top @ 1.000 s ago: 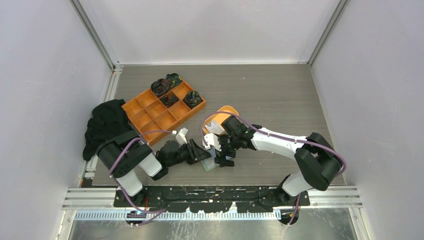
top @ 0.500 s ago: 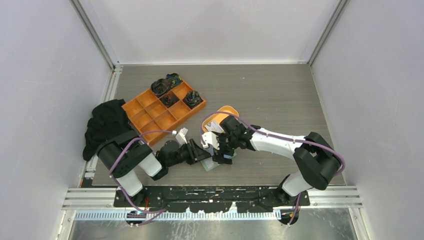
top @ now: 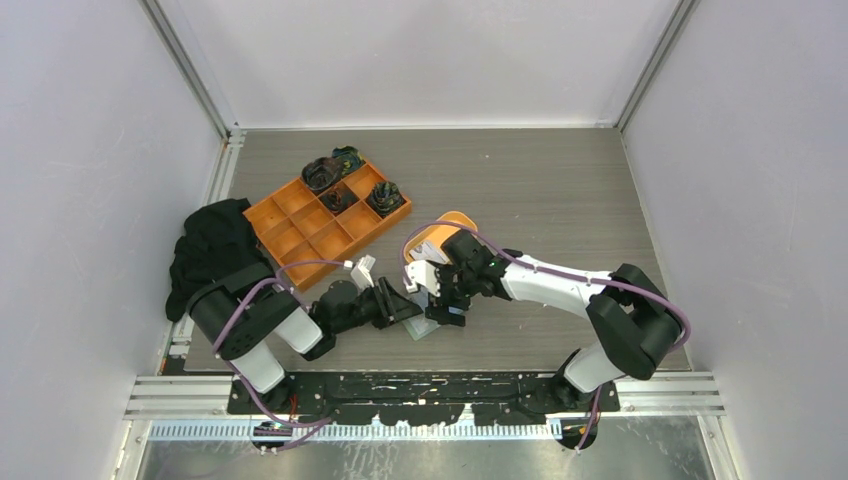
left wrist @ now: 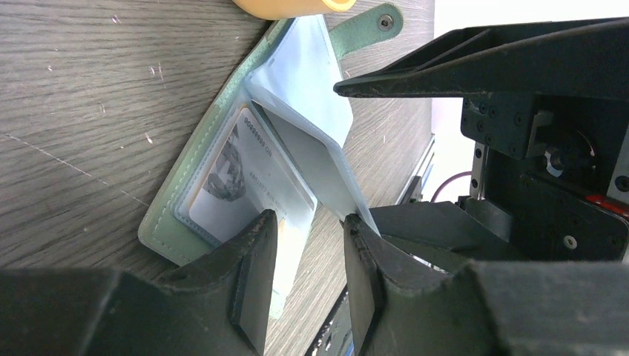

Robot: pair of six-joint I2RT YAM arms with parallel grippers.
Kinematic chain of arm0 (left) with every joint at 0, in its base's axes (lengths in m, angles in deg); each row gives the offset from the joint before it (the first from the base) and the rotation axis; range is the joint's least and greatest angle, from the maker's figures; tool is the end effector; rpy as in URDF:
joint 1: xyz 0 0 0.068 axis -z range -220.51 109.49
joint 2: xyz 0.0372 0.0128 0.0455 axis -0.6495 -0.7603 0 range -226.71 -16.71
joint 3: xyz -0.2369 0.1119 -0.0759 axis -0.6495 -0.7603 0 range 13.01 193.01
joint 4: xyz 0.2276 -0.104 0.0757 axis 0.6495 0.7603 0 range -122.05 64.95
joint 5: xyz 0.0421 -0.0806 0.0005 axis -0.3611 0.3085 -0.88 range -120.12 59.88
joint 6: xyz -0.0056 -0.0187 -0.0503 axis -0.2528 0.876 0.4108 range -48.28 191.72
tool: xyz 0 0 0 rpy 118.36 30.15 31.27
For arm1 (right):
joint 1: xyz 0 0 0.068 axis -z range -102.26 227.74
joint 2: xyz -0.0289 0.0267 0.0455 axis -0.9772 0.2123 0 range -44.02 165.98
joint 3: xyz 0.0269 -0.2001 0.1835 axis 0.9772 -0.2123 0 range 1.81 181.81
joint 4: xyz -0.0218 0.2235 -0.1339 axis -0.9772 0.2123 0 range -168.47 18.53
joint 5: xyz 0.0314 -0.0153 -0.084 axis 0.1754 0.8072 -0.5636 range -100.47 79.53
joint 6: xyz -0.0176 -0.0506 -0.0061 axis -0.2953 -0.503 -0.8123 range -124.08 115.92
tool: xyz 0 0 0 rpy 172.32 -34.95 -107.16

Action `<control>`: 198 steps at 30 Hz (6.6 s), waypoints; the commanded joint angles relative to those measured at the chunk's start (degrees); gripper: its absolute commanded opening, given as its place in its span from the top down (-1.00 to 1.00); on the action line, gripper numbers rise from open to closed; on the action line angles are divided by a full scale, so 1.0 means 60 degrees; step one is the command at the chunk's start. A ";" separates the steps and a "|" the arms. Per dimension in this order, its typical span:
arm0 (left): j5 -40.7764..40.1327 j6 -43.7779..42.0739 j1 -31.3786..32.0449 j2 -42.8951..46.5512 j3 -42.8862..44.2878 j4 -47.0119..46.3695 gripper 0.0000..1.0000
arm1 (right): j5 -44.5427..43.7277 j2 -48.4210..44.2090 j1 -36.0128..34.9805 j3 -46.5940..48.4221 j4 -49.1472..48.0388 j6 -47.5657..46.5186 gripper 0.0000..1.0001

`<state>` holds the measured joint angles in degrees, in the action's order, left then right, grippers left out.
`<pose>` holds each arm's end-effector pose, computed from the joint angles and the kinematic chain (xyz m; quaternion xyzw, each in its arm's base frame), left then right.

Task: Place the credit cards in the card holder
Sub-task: Insert the credit card into the card holder, then pick up the credit card from the storage box.

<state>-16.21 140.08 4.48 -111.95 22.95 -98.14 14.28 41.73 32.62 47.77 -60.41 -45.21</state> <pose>0.1541 -0.1662 0.1014 -0.0952 0.8067 -0.5346 0.2334 0.1897 0.2115 0.1761 -0.6849 0.6445 0.2152 0.2631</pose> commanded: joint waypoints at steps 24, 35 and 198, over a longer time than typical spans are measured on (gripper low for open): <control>-0.0102 -0.0392 0.0009 0.0609 -0.0113 0.0211 0.21 | 0.0020 -0.0481 0.0414 0.0419 -0.0229 0.0891 -0.61; -0.0290 -0.0723 0.0004 0.2154 -0.0278 0.1832 0.20 | 0.0161 -0.0455 0.0556 0.0484 -0.0072 0.0920 -0.60; 0.0651 -0.3029 -0.2709 0.0388 0.3584 0.5740 0.07 | 0.1733 0.5437 0.3068 0.6853 0.2816 0.7434 0.73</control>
<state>-11.12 123.51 -10.95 -111.36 43.32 -64.09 26.30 73.86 49.99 90.12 -43.62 -0.99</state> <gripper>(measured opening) 0.457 0.161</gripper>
